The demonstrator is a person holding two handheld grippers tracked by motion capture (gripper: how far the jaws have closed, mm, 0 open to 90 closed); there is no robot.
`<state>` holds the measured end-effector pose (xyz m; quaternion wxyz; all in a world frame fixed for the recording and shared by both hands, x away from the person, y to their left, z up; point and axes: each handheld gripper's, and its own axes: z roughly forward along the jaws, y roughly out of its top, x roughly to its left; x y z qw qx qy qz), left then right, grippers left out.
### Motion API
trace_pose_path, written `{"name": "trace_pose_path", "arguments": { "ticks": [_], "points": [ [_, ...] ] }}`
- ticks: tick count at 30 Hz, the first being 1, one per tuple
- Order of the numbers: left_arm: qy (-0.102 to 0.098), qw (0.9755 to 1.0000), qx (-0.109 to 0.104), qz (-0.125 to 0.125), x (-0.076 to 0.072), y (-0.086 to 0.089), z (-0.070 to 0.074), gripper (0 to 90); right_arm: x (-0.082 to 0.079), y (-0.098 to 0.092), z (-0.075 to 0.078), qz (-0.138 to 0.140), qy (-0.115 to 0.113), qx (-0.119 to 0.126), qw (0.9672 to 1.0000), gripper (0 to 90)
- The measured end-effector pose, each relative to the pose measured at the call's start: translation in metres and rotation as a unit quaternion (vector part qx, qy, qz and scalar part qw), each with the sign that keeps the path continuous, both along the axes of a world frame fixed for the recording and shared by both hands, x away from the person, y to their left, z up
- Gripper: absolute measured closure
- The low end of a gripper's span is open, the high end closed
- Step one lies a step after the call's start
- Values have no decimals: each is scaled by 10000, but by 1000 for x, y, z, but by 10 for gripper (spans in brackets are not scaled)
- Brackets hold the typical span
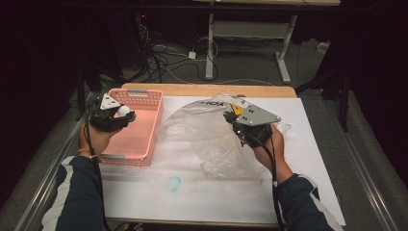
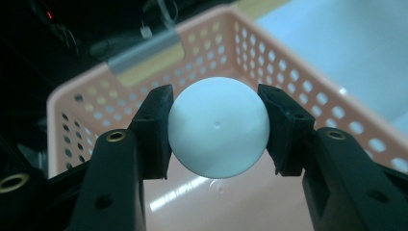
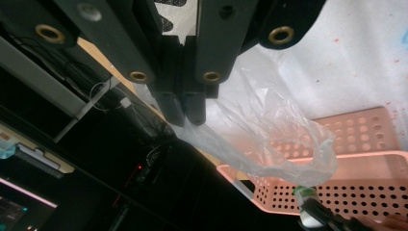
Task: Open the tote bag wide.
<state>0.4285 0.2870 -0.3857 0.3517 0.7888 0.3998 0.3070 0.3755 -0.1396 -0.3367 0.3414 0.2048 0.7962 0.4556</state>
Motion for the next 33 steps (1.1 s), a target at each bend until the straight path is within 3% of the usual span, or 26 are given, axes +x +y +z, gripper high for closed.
{"name": "trace_pose_path", "arguments": {
  "ticks": [6,9,12,15,18,21,23,26,29,33],
  "points": [
    [-554,9977,-153,-347,-33,-16,11,487,3,2,-10,-24,205,-32,9998,900],
    [-793,9950,-265,-553,-51,-26,15,487,2,3,-14,-40,254,-42,9997,900],
    [-1039,9914,-181,-778,-66,-39,15,487,0,4,-14,-15,264,-35,9996,900],
    [-1093,9890,-118,-985,-79,-52,13,487,-2,5,-14,-2,246,15,9997,900],
    [-1165,9871,116,-1095,-88,-62,8,487,-2,4,-13,17,247,135,9996,900],
    [-1102,9868,97,-1179,-95,-66,1,487,0,2,-14,3,311,263,9992,900],
    [-1033,9863,-32,-1284,-100,-69,-2,487,1,2,-15,-36,319,255,9992,900],
    [-1106,9826,228,-1475,-108,-83,-9,487,3,1,-16,-31,311,290,9991,900],
    [-1004,9792,264,-1742,-109,-100,-15,487,6,0,-16,-70,330,371,9987,900],
    [-1031,9718,474,-2066,-110,-125,-21,486,6,1,-15,-73,350,401,9986,900]
  ]
}}
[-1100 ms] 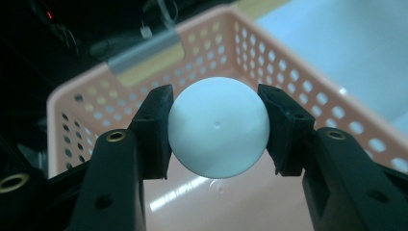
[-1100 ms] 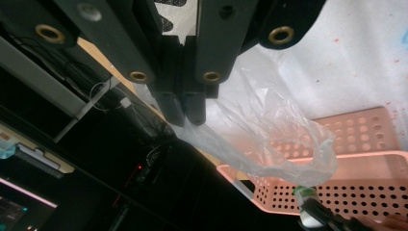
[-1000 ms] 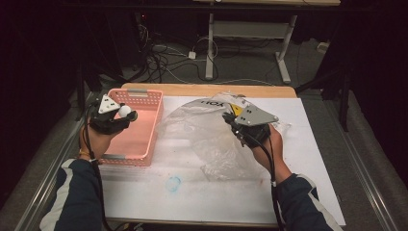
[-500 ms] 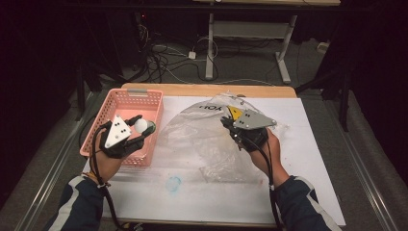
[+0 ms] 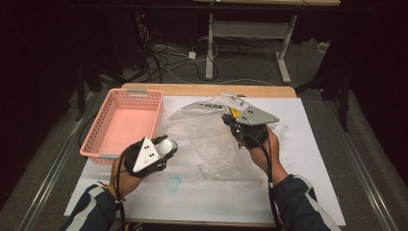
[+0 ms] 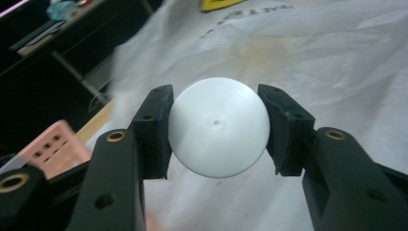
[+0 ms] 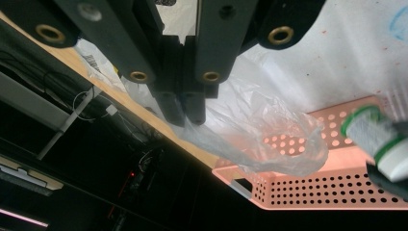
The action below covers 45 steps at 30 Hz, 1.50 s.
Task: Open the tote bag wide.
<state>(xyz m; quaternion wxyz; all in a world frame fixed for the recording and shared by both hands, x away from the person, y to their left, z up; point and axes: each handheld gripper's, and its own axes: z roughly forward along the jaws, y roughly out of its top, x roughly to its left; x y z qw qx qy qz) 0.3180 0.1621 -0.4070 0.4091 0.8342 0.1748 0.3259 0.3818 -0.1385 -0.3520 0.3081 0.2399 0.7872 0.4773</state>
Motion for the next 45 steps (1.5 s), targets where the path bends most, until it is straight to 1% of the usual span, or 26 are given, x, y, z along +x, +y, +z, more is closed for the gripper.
{"name": "trace_pose_path", "arguments": {
  "ticks": [3,4,6,8,10,12,13,15,18,20,22,23,25,27,29,30,31,33,34,35,36,37,39,40,43,45],
  "points": [
    [-5,9999,58,-141,4,-15,-3,486,0,3,-1,45,5,-25,10000,900],
    [3,9999,22,-158,6,-20,-4,487,-1,4,-1,57,31,-29,10000,900],
    [48,9997,-42,-215,13,-29,-6,486,-2,6,-2,113,36,-65,9999,900],
    [30,9997,-6,-227,22,-42,-13,486,-3,8,-2,140,36,-80,9999,900],
    [93,9996,-29,-247,31,-54,-21,486,-4,10,-2,161,24,-88,9998,900],
    [21,9997,110,-203,40,-66,-30,486,-5,11,-2,201,17,-97,9997,900],
    [36,9998,88,-178,44,-71,-34,486,-6,11,-2,213,16,-103,9997,900],
    [138,9998,50,-129,54,-80,-42,486,-6,12,-2,227,32,-92,9997,900],
    [195,9997,114,-70,66,-91,-51,486,-6,13,-4,261,77,-117,9996,900],
    [276,9996,50,1,75,-96,-55,485,-6,13,-5,278,82,-139,9995,900],
    [285,9995,-82,102,82,-101,-57,485,-6,13,-6,288,102,-142,9994,900],
    [298,9994,-101,152,86,-104,-58,485,-6,13,-6,291,107,-139,9994,900],
    [284,9993,-39,230,91,-109,-62,484,-6,13,-6,301,117,-148,9994,900],
    [387,9990,-22,218,94,-114,-66,482,-5,14,-7,287,155,-161,9993,900],
    [464,9986,56,227,95,-115,-69,477,-5,14,-8,293,160,-184,9993,900],
    [466,9986,48,252,94,-115,-69,447,-4,14,-9,287,174,-185,9993,900],
    [460,9985,-12,297,94,-113,-68,399,-4,14,-9,285,174,-202,9992,900],
    [441,9985,-99,308,92,-111,-64,379,-2,14,-10,263,193,-219,9992,900],
    [420,9988,-13,255,90,-109,-62,371,-2,13,-11,253,205,-222,9992,900],
    [358,9989,-121,275,87,-109,-60,370,-1,13,-12,244,210,-231,9992,900],
    [347,9991,-139,224,84,-108,-58,363,-1,13,-12,252,226,-243,9991,900],
    [294,9994,-63,156,80,-107,-54,345,-1,13,-13,248,229,-258,9991,900],
    [158,9998,-63,62,70,-103,-47,345,-1,12,-13,242,229,-263,9991,900],
    [122,9999,-67,-31,65,-101,-43,345,-1,12,-13,236,237,-269,9991,900],
    [-72,9998,-34,-165,48,-88,-29,345,-1,10,-14,225,247,-289,9990,900],
    [-179,9996,-111,-171,38,-75,-20,344,-1,9,-14,217,271,-298,9990,900]
  ]
}}
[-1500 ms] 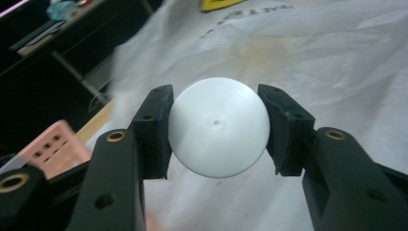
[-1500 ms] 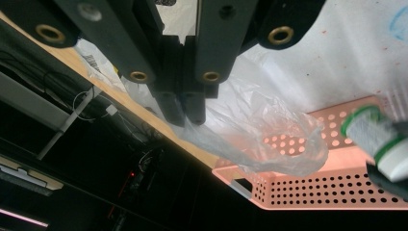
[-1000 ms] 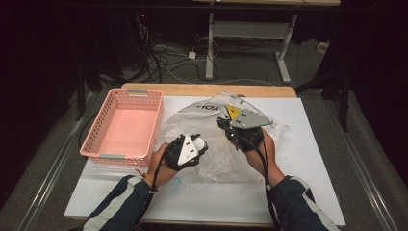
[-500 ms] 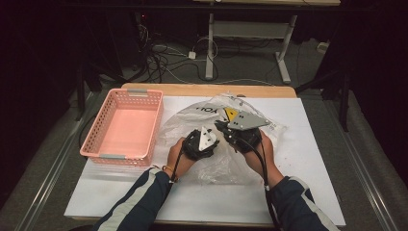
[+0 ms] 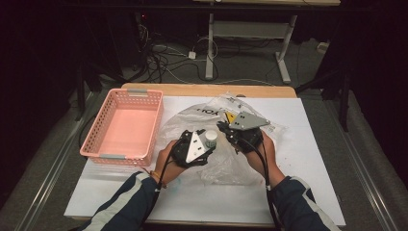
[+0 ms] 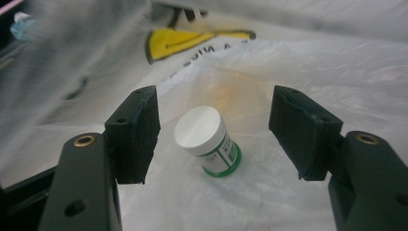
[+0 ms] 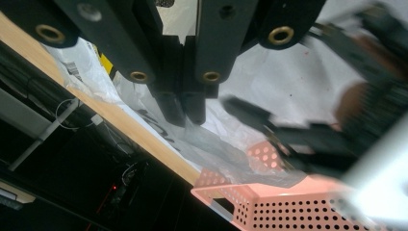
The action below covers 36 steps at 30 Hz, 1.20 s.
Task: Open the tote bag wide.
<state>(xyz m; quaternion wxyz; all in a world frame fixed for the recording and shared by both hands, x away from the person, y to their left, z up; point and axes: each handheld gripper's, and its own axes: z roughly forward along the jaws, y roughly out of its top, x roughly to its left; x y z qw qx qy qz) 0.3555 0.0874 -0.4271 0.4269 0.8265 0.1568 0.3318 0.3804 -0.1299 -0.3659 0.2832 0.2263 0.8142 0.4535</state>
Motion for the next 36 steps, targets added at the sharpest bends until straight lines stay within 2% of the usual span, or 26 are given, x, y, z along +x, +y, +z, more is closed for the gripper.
{"name": "trace_pose_path", "arguments": {
  "ticks": [2,4,6,9,10,12,14,18,19,22,24,26,29,33,36],
  "points": [
    [-126,9999,-46,69,-7,16,8,326,0,-2,-1,-11,8,-37,10000,900],
    [-273,9991,-116,299,-11,34,13,297,0,-4,-3,-39,35,-55,10000,900],
    [-170,9977,-332,570,-9,50,16,293,1,-5,-4,-51,62,-94,9999,900],
    [-61,9956,-420,838,-5,62,18,231,-1,-7,-4,-60,65,-117,9999,900],
    [46,9952,-460,867,-3,64,18,223,-2,-8,-4,-58,47,-131,9999,900],
    [251,9925,-608,1026,2,63,16,144,-2,-11,-3,-82,35,-140,9999,900],
    [489,9914,-580,1068,7,59,15,146,-3,-16,-2,-109,39,-122,9999,900],
    [571,9906,-540,1117,8,50,16,145,-2,-28,1,-217,46,-90,9997,900],
    [614,9904,-584,1092,9,49,17,145,-2,-31,1,-239,43,-87,9997,900],
    [788,9870,-765,1177,15,44,18,146,-2,-41,0,-308,95,-61,9995,900],
    [863,9861,-694,1236,21,38,18,147,-1,-45,0,-329,117,-48,9994,900],
    [961,9857,-688,1197,27,33,17,188,-1,-49,1,-368,110,-20,9993,900],
    [1101,9847,-666,1176,35,29,13,337,0,-52,3,-392,99,-1,9992,900],
    [1360,9841,-586,976,41,26,5,646,2,-56,1,-448,103,-14,9989,900],
    [1418,9860,-454,746,39,22,2,838,3,-57,-1,-475,131,-53,9988,877]
  ]
}}
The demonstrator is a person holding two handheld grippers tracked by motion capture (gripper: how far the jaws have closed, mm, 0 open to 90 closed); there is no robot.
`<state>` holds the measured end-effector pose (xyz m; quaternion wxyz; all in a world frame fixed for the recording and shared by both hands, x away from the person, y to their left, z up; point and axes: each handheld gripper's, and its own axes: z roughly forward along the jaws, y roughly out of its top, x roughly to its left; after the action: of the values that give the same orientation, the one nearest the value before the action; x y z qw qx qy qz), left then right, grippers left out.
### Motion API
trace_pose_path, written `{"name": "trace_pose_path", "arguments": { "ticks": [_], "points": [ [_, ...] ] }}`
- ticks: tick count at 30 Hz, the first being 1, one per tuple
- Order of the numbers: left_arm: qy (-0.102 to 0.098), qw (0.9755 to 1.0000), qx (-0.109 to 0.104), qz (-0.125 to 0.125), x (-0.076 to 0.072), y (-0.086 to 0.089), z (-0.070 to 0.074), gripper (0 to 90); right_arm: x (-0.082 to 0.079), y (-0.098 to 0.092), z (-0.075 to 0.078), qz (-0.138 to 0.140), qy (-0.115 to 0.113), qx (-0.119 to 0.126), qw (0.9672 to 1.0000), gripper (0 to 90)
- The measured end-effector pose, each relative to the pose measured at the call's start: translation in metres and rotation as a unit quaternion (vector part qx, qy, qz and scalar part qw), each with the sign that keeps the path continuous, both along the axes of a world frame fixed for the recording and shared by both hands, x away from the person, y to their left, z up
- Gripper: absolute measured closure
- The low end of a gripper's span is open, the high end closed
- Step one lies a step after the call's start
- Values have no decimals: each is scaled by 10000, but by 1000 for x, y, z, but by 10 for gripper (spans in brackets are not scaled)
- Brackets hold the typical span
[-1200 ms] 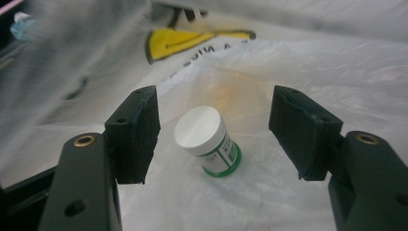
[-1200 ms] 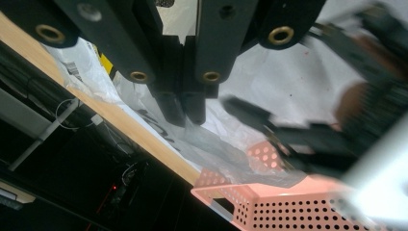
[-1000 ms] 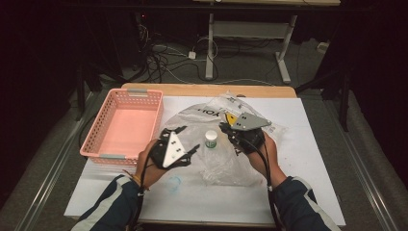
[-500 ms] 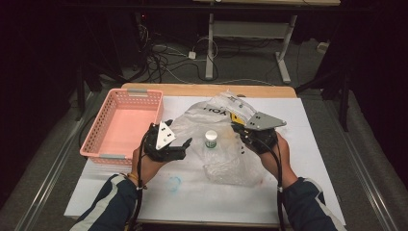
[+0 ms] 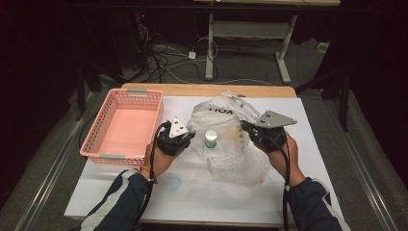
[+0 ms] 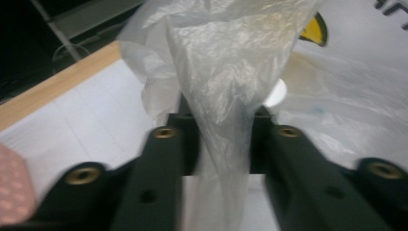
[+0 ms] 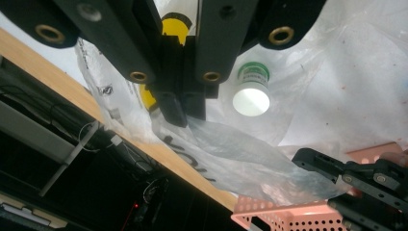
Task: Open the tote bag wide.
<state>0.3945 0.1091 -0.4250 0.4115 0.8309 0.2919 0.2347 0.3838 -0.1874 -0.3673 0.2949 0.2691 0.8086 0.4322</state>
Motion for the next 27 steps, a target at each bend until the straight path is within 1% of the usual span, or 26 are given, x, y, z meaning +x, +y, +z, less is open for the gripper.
{"name": "trace_pose_path", "arguments": {
  "ticks": [3,4,5,6,7,9,10,12,14,15,17,20,21,23,25,26,27],
  "points": [
    [-3,10000,23,-88,-2,-1,0,867,0,0,-1,-25,29,20,10000,802],
    [-15,10000,3,-80,-2,-1,0,867,-1,0,-1,-30,17,20,10000,749],
    [-14,10000,-16,-72,-2,0,0,868,-3,1,-1,-49,-2,31,10000,673],
    [-3,10000,-23,-73,-1,1,0,868,-5,1,0,-67,-34,49,10000,639],
    [0,10000,-23,-70,-1,2,0,869,-9,1,0,-21,-37,83,10000,622],
    [3,10000,-21,-78,-1,2,-1,868,-19,0,3,-5,-151,169,9997,525],
    [13,10000,-19,-83,-1,3,-2,868,-26,-1,5,3,-212,237,9995,495],
    [9,10000,-21,-82,-1,3,-3,868,-41,-1,6,192,-262,376,9988,455],
    [6,10000,-12,-87,-2,3,-4,868,-53,0,3,322,-328,370,9983,412],
    [-5,10000,-5,-82,-2,3,-4,868,-60,0,1,409,-299,378,9980,392],
    [-10,10000,4,-84,-2,4,-4,868,-72,2,-7,617,-193,317,9974,343],
    [-43,9999,40,-95,-3,4,-5,868,-85,3,-17,833,-120,162,9963,295],
    [-37,9999,40,-101,-4,4,-6,868,-88,3,-20,909,-87,155,9957,282],
    [-39,9999,64,-101,-4,2,-8,868,-93,3,-29,1028,-13,111,9946,252],
    [-40,9999,98,-96,-4,2,-9,868,-96,5,-40,1086,85,-74,9940,217],
    [-41,9999,110,-97,-4,1,-9,868,-96,5,-46,1115,151,-179,9935,211],
    [-52,9999,134,-93,-4,1,-10,868,-97,6,-51,1138,240,-233,9929,210]
  ]
}}
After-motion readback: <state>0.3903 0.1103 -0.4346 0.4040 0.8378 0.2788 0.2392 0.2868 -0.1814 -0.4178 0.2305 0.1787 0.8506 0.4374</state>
